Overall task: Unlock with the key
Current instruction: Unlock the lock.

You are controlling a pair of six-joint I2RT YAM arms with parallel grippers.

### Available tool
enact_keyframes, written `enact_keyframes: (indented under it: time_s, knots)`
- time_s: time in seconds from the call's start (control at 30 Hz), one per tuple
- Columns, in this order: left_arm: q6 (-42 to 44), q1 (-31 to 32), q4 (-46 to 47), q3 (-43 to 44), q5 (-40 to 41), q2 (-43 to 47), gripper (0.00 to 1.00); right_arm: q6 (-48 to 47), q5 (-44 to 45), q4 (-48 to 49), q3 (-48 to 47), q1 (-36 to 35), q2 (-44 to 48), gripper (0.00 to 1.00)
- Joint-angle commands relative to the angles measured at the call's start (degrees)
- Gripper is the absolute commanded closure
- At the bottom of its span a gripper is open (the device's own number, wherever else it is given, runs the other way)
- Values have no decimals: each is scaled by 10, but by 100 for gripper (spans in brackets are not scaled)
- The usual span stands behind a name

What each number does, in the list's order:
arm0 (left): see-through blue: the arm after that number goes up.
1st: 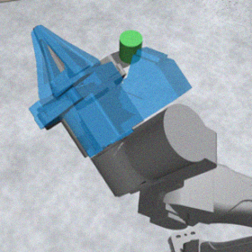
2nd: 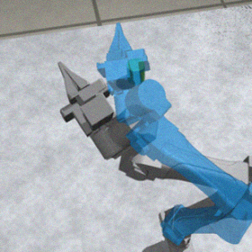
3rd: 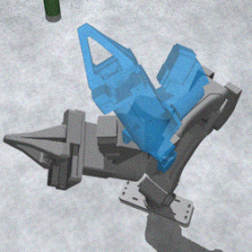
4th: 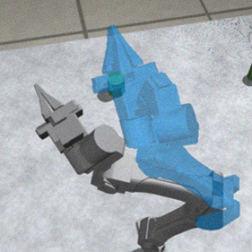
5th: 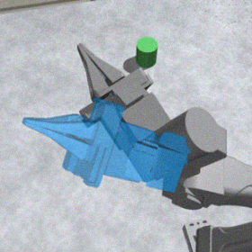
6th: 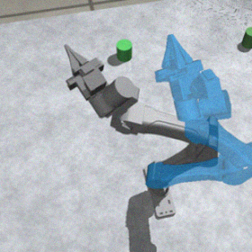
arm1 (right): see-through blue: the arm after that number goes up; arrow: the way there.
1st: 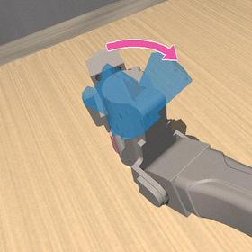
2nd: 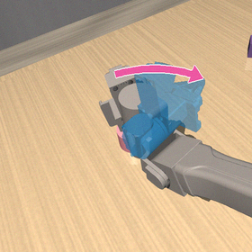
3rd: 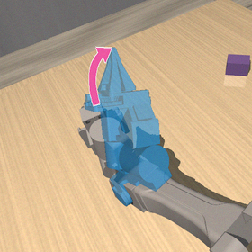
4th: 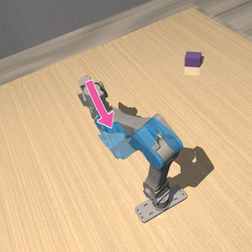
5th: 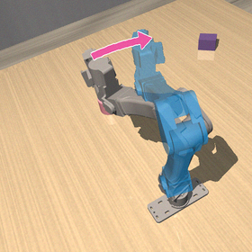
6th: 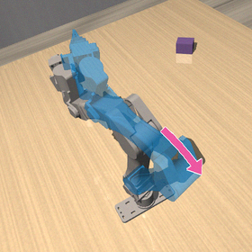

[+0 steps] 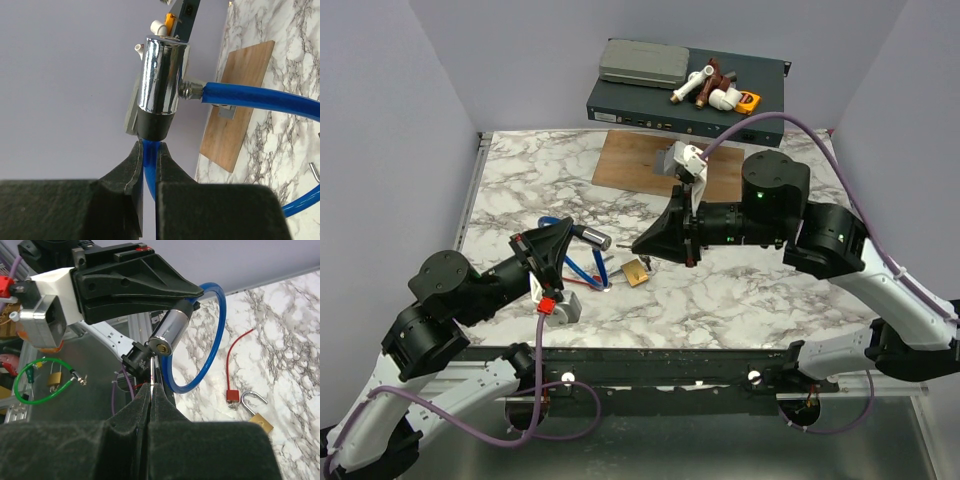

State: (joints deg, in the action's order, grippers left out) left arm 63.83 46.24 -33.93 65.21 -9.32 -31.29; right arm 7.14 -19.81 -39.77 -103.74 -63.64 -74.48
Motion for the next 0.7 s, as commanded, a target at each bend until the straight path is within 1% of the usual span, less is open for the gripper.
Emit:
enact_keyframes:
  time_s: [0.0,0.27,0.67]
  knots:
    - [6,-1,29,6,19,-3,100,9,22,14,1,0,-15,99]
    - [26,0,29,-10,27,0,100,15,24,30,14,1,-16,99]
    - [27,-1,31,-11,28,4,100,16,42,35,23,1,-22,99]
